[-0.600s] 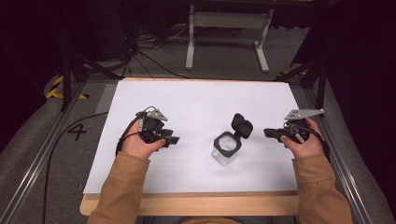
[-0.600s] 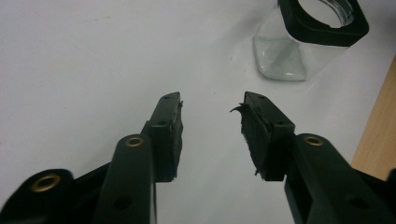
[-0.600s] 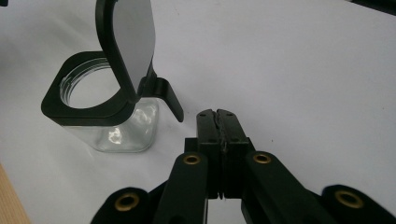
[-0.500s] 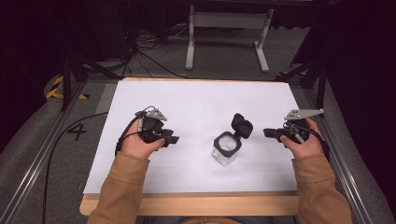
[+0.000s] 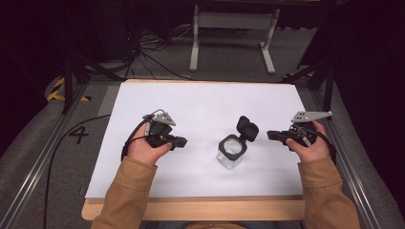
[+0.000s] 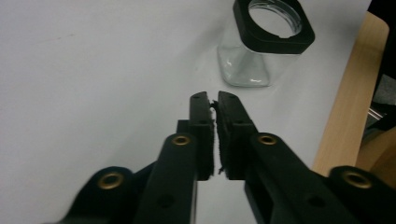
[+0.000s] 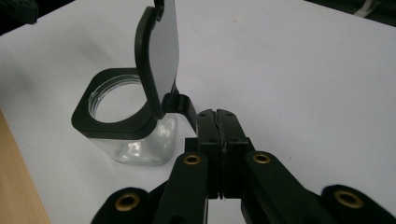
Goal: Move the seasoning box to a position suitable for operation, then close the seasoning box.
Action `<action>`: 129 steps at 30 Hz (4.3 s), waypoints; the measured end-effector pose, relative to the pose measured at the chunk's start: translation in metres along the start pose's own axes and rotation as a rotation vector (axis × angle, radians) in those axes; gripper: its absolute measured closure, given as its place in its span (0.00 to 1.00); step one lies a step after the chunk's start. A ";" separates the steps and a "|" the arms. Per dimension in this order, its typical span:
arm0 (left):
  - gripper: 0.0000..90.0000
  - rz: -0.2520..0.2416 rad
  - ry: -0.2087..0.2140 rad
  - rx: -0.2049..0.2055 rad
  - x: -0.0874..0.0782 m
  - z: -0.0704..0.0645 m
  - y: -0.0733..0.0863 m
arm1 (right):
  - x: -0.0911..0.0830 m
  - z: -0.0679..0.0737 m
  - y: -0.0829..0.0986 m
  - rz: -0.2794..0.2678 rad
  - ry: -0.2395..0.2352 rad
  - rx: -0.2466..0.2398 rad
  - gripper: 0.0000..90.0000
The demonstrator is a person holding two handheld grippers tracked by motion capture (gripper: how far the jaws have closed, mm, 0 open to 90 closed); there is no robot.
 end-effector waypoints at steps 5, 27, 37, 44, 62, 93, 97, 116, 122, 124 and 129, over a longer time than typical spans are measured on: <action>1.00 0.023 0.042 0.039 0.013 -0.013 -0.005 | -0.002 -0.001 -0.004 -0.056 -0.002 0.012 1.00; 0.99 0.131 0.167 0.134 0.079 -0.052 -0.006 | 0.000 0.005 -0.015 -0.160 0.012 0.004 1.00; 0.97 0.062 0.157 0.141 0.094 -0.062 -0.009 | 0.008 0.020 -0.023 -0.175 -0.003 -0.039 1.00; 1.00 0.029 0.162 0.141 0.097 -0.065 -0.011 | 0.008 0.025 -0.027 -0.191 -0.017 -0.053 1.00; 1.00 0.026 0.161 0.146 0.104 -0.066 -0.011 | 0.014 0.045 -0.030 -0.154 -0.045 -0.107 1.00; 0.98 -0.009 0.096 0.113 0.070 -0.045 -0.014 | 0.041 0.066 -0.017 0.043 -0.116 -0.167 1.00; 0.99 -0.046 0.054 0.076 0.053 -0.029 -0.015 | 0.024 0.049 -0.015 0.042 -0.076 -0.128 1.00; 0.97 0.022 0.013 0.072 0.068 0.006 -0.025 | 0.002 0.036 0.021 0.200 -0.057 -0.056 1.00; 1.00 0.050 0.031 0.081 0.083 0.009 -0.026 | 0.017 0.043 0.033 0.266 -0.087 -0.062 1.00; 1.00 0.053 0.046 0.079 0.086 0.008 -0.027 | 0.020 0.046 0.037 0.284 -0.092 -0.069 1.00; 1.00 0.075 0.074 0.117 0.097 0.004 -0.033 | 0.025 0.051 0.047 0.313 -0.098 -0.072 1.00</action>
Point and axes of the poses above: each handheld gripper's, and its own axes: x roughly forward along the jaws, y roughly out of its underside, z roughly to its left, the point moved 3 cm from there along x, roughly forward along the jaws, and after that the axes turned 2 degrees about -z, right-handed, at the moved point
